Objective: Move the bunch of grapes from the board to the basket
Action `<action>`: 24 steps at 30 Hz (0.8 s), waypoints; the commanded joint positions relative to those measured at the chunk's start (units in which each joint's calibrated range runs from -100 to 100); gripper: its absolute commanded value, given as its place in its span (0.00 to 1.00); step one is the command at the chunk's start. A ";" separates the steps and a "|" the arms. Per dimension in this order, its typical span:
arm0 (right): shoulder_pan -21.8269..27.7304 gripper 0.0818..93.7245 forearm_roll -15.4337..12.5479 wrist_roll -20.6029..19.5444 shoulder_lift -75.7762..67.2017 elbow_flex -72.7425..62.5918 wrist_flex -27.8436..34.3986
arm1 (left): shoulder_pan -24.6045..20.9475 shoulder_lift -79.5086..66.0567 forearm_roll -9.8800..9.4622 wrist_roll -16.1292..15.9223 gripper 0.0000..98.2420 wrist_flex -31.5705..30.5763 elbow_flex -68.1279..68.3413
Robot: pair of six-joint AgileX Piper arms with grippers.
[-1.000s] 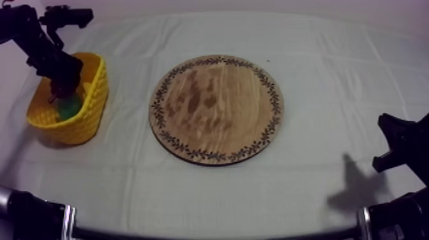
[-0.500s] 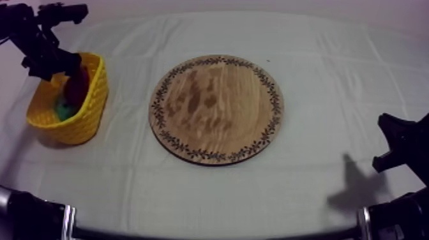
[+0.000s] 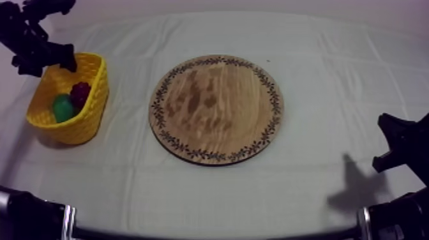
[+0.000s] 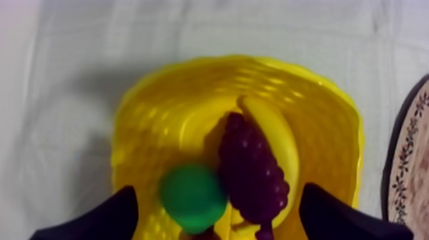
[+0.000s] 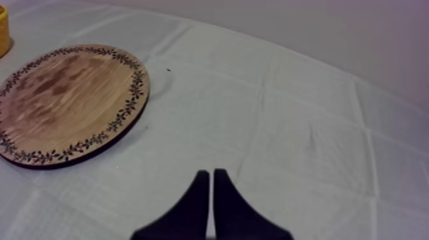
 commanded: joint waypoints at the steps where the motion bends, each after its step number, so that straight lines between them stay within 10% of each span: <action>1: -0.02 0.00 0.01 -0.02 -0.01 -0.03 0.00 | -0.36 -3.68 -0.04 -0.04 0.98 -1.24 1.45; 7: -0.02 0.00 0.01 -0.03 -0.01 -0.03 0.00 | -1.73 -14.66 -0.53 1.92 0.84 -6.46 7.14; 17: -0.02 0.00 0.01 -0.05 -0.01 -0.03 0.00 | -2.31 -30.71 -0.52 4.92 0.14 -14.18 11.57; 24: -0.02 0.00 0.01 -0.04 -0.01 -0.03 0.00 | -2.63 -43.88 0.06 3.89 0.01 -18.51 15.52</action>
